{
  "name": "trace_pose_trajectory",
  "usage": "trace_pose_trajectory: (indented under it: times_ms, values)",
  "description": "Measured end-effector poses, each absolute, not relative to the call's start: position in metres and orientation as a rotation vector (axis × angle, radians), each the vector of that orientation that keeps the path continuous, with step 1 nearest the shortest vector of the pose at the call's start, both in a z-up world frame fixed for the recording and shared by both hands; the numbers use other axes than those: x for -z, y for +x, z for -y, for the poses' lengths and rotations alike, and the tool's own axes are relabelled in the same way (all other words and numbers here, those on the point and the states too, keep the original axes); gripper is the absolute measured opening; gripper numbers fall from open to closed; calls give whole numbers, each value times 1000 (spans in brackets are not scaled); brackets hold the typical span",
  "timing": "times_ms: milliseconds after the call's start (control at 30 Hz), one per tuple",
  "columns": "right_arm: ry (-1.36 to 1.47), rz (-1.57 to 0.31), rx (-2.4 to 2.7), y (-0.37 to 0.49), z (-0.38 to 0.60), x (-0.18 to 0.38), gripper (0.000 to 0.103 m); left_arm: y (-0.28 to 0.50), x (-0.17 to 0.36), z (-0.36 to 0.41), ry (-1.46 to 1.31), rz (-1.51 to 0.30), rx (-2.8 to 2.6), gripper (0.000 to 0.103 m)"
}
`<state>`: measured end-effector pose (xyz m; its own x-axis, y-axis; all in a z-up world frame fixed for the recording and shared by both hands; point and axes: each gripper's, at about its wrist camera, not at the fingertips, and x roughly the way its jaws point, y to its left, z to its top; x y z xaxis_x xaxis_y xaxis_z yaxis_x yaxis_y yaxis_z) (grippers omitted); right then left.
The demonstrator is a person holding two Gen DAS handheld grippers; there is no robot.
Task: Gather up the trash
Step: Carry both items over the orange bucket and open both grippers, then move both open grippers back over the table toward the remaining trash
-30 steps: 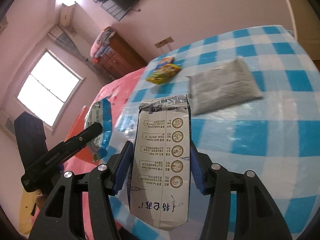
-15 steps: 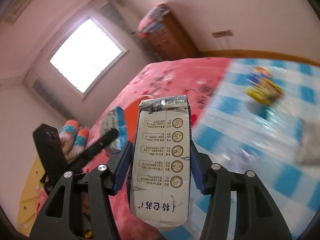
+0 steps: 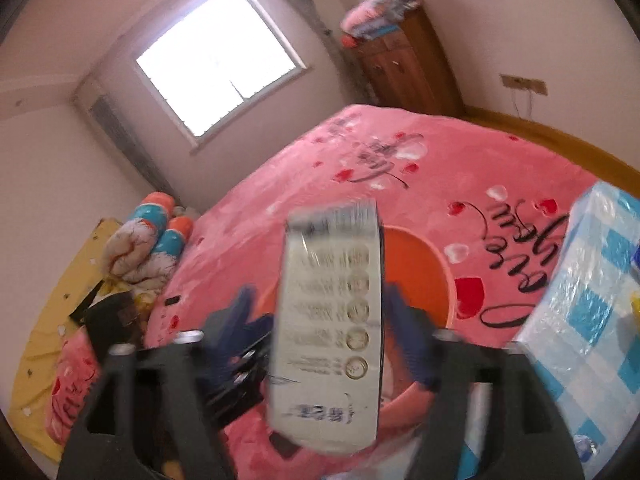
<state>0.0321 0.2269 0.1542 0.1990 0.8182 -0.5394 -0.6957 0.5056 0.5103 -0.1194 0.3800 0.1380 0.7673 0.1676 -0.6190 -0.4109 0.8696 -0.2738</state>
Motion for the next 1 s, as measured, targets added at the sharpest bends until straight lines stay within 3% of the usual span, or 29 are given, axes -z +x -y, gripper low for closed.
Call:
trace_pose_trajectory:
  times_ms: [33, 100, 167, 467, 1000]
  values:
    - [186, -877, -1050, 36, -227, -150, 89, -122, -137, -382, -408, -619, -343, 77]
    - [253, -897, -1043, 41, -215, -138, 89, -125, -137, -381, -391, -612, -353, 77]
    - [274, -892, -1001, 42, -201, -132, 89, -128, -136, -382, -392, -613, -353, 85]
    - [279, -756, -778, 24, -107, -120, 94, -135, -150, -349, -301, -574, -365, 96]
    - [165, -611, -587, -21, -24, -103, 97, -130, -154, -269, -202, -599, -277, 99]
